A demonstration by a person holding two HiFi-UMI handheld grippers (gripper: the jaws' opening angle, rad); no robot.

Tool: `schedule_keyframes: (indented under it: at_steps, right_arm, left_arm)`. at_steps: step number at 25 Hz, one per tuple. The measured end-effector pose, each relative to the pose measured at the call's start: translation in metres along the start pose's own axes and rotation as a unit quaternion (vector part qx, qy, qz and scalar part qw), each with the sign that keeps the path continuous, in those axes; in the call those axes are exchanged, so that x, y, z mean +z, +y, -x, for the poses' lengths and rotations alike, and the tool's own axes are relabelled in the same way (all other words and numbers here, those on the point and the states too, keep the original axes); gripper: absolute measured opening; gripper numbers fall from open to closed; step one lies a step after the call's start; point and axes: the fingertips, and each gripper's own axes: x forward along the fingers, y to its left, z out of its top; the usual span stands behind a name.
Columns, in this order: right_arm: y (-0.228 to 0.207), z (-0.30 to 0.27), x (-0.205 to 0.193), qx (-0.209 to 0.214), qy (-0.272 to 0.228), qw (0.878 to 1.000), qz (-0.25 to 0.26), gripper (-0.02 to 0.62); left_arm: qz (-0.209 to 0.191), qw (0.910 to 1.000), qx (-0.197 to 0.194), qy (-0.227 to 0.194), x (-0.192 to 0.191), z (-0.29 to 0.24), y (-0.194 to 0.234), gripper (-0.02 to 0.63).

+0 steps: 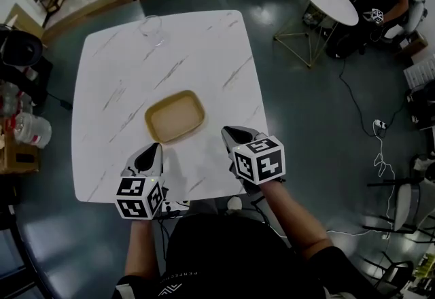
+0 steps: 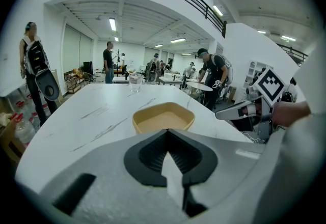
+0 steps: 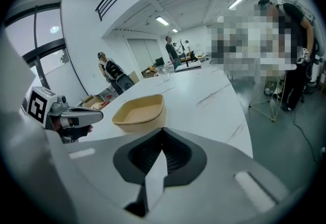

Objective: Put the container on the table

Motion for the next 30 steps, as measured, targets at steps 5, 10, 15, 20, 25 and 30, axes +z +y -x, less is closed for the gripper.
schedule_keyframes:
  at_steps: [5, 10, 15, 20, 25, 30]
  right_arm:
    - [-0.001, 0.007, -0.007, 0.004, 0.003, 1.000, 0.005, -0.003]
    - [0.006, 0.010, -0.017, 0.011, 0.011, 1.000, 0.011, -0.003]
    - [0.015, 0.011, -0.025, 0.024, 0.019, 0.999, 0.016, -0.004]
    - [0.020, 0.014, -0.034, 0.028, 0.029, 0.999, 0.027, -0.004]
    - [0.025, 0.016, -0.043, 0.031, 0.036, 0.998, 0.036, -0.004]
    - [0.032, 0.019, -0.048, 0.038, 0.039, 0.998, 0.042, -0.005]
  left_arm:
    - [0.002, 1.0000, -0.003, 0.000, -0.005, 0.001, -0.011, -0.005]
    - [0.004, 1.0000, -0.004, 0.002, -0.013, 0.006, -0.018, -0.005]
    - [0.010, 0.9999, -0.007, 0.008, -0.024, 0.010, -0.026, -0.005]
    - [0.017, 0.9997, -0.010, 0.011, -0.034, 0.013, -0.033, -0.005]
    - [0.020, 0.9997, -0.008, 0.012, -0.040, 0.017, -0.037, -0.005]
    - [0.025, 0.9996, -0.003, 0.008, -0.044, 0.024, -0.039, -0.005]
